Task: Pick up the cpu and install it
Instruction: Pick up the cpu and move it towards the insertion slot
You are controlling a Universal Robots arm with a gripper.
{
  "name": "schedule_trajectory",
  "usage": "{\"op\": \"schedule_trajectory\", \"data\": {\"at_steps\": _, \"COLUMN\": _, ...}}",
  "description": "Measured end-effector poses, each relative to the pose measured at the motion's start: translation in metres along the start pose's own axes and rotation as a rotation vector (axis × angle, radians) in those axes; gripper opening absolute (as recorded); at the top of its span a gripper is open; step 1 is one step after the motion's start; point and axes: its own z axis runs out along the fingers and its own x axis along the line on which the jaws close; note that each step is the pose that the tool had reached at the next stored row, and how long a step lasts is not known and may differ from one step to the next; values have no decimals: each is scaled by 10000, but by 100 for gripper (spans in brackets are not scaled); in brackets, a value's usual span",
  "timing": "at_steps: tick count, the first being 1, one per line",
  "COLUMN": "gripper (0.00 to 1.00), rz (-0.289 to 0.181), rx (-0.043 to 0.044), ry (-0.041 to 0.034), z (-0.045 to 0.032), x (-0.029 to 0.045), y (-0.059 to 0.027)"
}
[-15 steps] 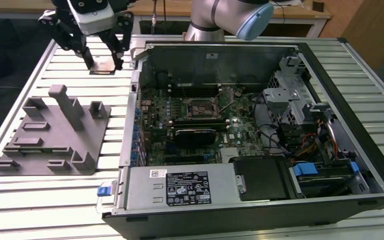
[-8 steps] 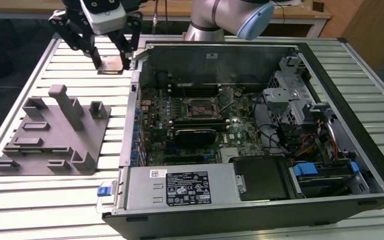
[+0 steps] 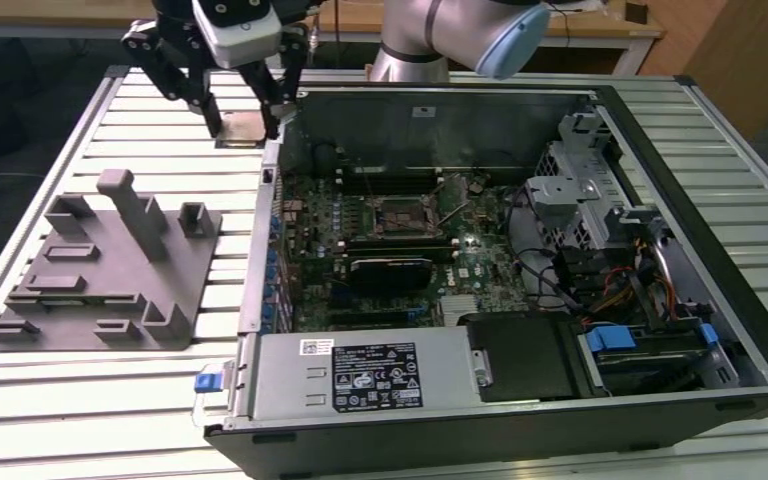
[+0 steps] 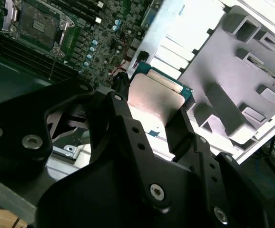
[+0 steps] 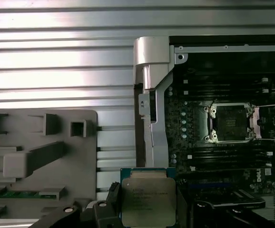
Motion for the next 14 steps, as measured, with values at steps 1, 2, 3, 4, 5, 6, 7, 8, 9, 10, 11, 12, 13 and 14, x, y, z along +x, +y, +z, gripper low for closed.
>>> {"op": "schedule_trajectory", "data": {"at_steps": 1, "gripper": 55, "rz": 0, "rx": 0, "ry": 0, "z": 1, "x": -23, "y": 2}}
{"op": "schedule_trajectory", "data": {"at_steps": 2, "gripper": 55, "rz": 1, "rx": -1, "ry": -1, "z": 2, "x": -46, "y": 4}}
{"op": "schedule_trajectory", "data": {"at_steps": 3, "gripper": 55, "rz": 1, "rx": -1, "ry": -1, "z": 2, "x": -68, "y": 6}}
{"op": "schedule_trajectory", "data": {"at_steps": 4, "gripper": 55, "rz": 1, "rx": -1, "ry": -1, "z": 3, "x": -91, "y": 8}}
{"op": "schedule_trajectory", "data": {"at_steps": 5, "gripper": 55, "rz": 1, "rx": -1, "ry": -1, "z": 4, "x": -114, "y": 10}}
{"op": "schedule_trajectory", "data": {"at_steps": 6, "gripper": 55, "rz": 1, "rx": -1, "ry": -1, "z": 5, "x": -138, "y": 12}}
{"op": "schedule_trajectory", "data": {"at_steps": 7, "gripper": 55, "rz": 0, "rx": 0, "ry": 0, "z": 5, "x": -161, "y": 14}}
{"op": "schedule_trajectory", "data": {"at_steps": 8, "gripper": 55, "rz": 0, "rx": -1, "ry": -1, "z": 6, "x": -184, "y": 16}}
{"op": "schedule_trajectory", "data": {"at_steps": 9, "gripper": 55, "rz": 0, "rx": 0, "ry": 0, "z": 6, "x": -207, "y": 18}}
{"op": "schedule_trajectory", "data": {"at_steps": 10, "gripper": 55, "rz": 0, "rx": 0, "ry": 0, "z": 6, "x": -230, "y": 20}}
{"op": "schedule_trajectory", "data": {"at_steps": 11, "gripper": 55, "rz": 1, "rx": -1, "ry": 0, "z": 7, "x": -254, "y": 22}}
{"op": "schedule_trajectory", "data": {"at_steps": 12, "gripper": 55, "rz": 2, "rx": 0, "ry": -1, "z": 8, "x": -280, "y": 24}}
{"op": "schedule_trajectory", "data": {"at_steps": 13, "gripper": 55, "rz": 2, "rx": -1, "ry": 0, "z": 9, "x": -304, "y": 26}}
{"op": "schedule_trajectory", "data": {"at_steps": 14, "gripper": 55, "rz": 1, "rx": -1, "ry": 0, "z": 9, "x": -328, "y": 28}}
